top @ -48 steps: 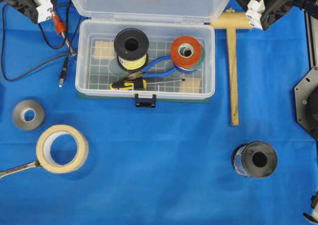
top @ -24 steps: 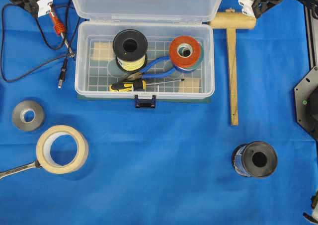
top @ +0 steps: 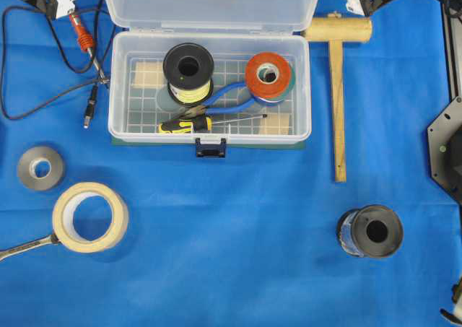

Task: Open the tool box with both arms.

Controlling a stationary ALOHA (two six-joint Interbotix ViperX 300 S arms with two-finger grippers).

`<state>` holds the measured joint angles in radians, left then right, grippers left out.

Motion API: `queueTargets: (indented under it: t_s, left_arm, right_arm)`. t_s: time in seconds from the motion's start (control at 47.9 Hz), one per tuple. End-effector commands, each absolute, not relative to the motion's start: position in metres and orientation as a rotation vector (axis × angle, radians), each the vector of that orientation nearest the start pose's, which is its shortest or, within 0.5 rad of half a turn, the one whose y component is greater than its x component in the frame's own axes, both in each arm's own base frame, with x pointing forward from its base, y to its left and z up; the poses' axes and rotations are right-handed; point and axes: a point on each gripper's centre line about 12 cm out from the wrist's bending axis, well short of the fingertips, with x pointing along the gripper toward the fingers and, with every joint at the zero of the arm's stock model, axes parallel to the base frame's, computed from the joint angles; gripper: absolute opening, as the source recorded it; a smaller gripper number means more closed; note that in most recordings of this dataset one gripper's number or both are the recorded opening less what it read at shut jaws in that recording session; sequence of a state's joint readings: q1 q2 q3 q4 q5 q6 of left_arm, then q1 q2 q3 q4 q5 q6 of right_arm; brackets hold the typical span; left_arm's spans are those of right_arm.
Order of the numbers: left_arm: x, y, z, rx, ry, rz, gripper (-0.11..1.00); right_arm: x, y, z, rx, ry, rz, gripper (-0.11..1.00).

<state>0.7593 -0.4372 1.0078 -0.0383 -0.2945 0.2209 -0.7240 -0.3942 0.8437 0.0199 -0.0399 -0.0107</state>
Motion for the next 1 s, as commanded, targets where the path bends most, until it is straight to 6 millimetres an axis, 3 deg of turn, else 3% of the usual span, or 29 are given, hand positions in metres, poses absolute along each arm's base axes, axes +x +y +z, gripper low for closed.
queueTargets:
  t_s: [0.0, 0.271, 0.564, 0.773, 0.981]
  left_arm:
    - [0.210, 0.205, 0.238, 0.082, 0.312, 0.750, 0.86]
    - [0.185, 0.204, 0.233, 0.056, 0.357, 0.799, 0.86]
    - [0.170, 0.184, 0.234, 0.046, 0.353, 0.792, 0.86]
    - [0.180, 0.162, 0.233, 0.037, 0.351, 0.703, 0.86]
    - [0.194, 0.118, 0.232, 0.030, 0.366, 0.520, 0.86]
  right_arm:
    - [0.237, -0.211, 0.258, 0.148, 0.373, -0.719, 0.85]
    - [0.210, -0.205, 0.256, 0.181, 0.395, -0.765, 0.85]
    - [0.193, -0.187, 0.261, 0.195, 0.379, -0.765, 0.85]
    - [0.207, -0.168, 0.259, 0.202, 0.386, -0.682, 0.85]
    - [0.229, -0.131, 0.256, 0.197, 0.408, -0.523, 0.85]
